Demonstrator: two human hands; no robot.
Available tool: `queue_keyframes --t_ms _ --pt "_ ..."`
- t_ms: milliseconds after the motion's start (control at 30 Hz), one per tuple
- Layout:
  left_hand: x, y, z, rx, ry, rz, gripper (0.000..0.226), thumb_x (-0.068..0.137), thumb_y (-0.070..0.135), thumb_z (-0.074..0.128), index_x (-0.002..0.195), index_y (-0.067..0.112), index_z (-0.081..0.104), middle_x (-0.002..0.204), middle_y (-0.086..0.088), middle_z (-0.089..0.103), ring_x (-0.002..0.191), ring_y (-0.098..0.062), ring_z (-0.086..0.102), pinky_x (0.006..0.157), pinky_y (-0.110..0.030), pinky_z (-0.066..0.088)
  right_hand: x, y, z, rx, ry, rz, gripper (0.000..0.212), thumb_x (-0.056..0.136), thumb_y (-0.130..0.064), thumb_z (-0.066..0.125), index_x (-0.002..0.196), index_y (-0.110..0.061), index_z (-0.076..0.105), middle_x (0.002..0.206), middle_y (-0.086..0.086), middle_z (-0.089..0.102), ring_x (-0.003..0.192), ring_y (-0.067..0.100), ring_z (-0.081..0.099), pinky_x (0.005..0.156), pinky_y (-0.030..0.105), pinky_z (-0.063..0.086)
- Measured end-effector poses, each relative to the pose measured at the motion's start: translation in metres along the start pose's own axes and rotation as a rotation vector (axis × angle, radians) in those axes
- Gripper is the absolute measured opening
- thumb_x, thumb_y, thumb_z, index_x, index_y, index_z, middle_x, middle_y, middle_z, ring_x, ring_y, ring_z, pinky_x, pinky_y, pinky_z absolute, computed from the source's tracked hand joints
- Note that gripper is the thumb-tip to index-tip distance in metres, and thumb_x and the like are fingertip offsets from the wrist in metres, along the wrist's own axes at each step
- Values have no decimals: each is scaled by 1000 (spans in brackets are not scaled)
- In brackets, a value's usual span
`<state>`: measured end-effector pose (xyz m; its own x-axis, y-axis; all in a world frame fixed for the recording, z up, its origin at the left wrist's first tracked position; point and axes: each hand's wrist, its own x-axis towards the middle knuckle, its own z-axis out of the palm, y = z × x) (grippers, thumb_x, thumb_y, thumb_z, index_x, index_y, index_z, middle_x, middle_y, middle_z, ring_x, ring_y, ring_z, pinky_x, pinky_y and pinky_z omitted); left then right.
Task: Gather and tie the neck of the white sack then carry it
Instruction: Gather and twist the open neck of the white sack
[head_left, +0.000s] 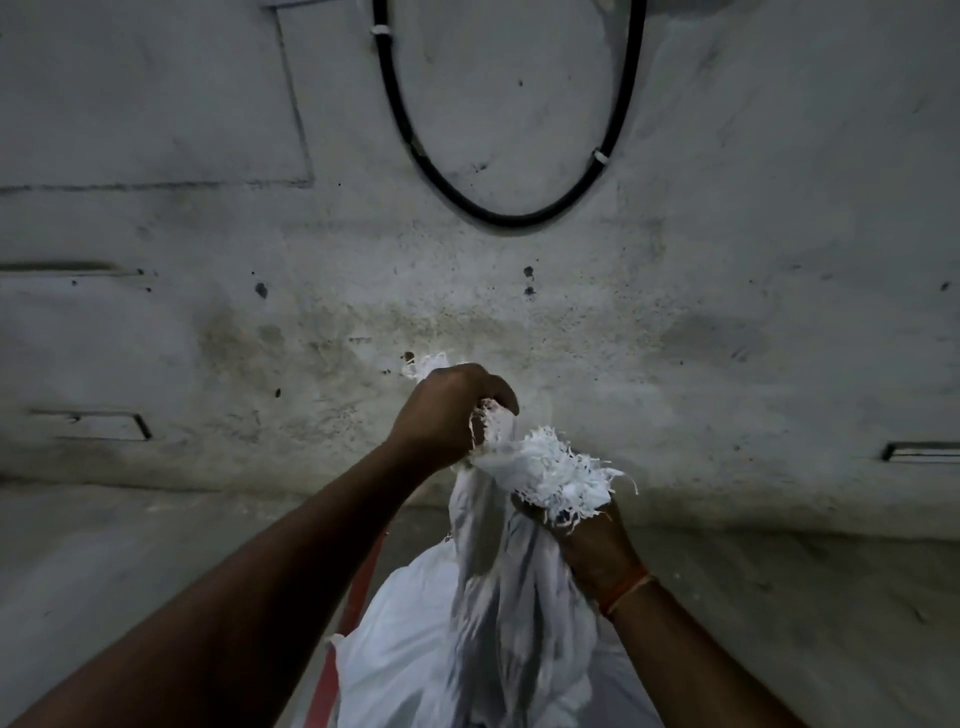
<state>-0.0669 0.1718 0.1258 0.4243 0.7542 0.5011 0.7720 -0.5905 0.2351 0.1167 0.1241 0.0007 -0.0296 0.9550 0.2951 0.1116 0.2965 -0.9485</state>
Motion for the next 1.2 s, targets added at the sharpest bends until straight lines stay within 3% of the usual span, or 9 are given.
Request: queue_keyframes --t_ms 67,300,400,500,633,800,900,1033,1200 --pt "3 13 4 -53 -14 32 42 59 8 54 87 30 76 88 4 73 81 -14 69 73 -30 56 2 -8 5 -105 -27 -29 46 90 6 65 134 5 53 139 14 56 127 17 57 112 32 43" --pt "3 34 17 -309 -78 129 46 68 -9 61 101 21 72 107 8 69 95 -4 64 82 -25 53 11 -23 21 -200 204 -127 29 87 -8 67 116 -5 71 118 14 73 114 26 67 99 37 51" --pt "-11 33 16 -700 176 -47 42 81 2 67 119 19 60 128 3 59 112 -11 62 92 -27 54 7 -10 9 134 173 300 28 92 -13 65 119 -9 67 118 13 71 112 32 67 98 43 54" --pt "-38 24 25 -1007 511 -397 49 79 7 68 123 24 56 125 -2 60 111 -8 62 86 -29 54 12 -12 8 235 230 232 22 87 -6 70 108 -15 72 115 12 73 115 32 67 102 45 52" --pt "-77 1 54 -1179 200 -608 65 69 31 81 128 30 53 140 -7 56 124 -14 58 87 -26 55 13 -20 13 256 282 28 34 76 -3 80 108 -14 75 122 9 72 118 25 66 110 45 45" --pt "-87 6 64 -1020 -255 -366 95 74 36 88 150 38 32 152 13 46 139 -6 45 114 -37 42 15 -14 16 384 273 30 48 73 -18 82 115 1 68 124 17 70 118 30 66 108 49 48" --pt "-73 22 66 -761 -308 -239 106 71 37 90 155 26 25 156 17 38 144 -3 36 119 -25 31 19 -22 17 305 283 0 32 82 5 74 112 -5 71 121 5 70 119 28 65 101 25 50" --pt "-62 26 72 -656 -318 -220 117 63 45 93 154 20 24 152 12 43 140 -1 41 119 -28 34 25 -31 14 264 245 -32 29 84 4 72 109 -12 74 117 4 73 115 21 68 108 43 49" --pt "-62 34 83 -755 -140 -323 96 52 38 97 135 14 55 131 7 66 124 -4 59 110 -37 47 26 -54 8 184 74 -118 25 84 -11 77 108 -20 75 114 -5 75 115 13 68 109 36 48"
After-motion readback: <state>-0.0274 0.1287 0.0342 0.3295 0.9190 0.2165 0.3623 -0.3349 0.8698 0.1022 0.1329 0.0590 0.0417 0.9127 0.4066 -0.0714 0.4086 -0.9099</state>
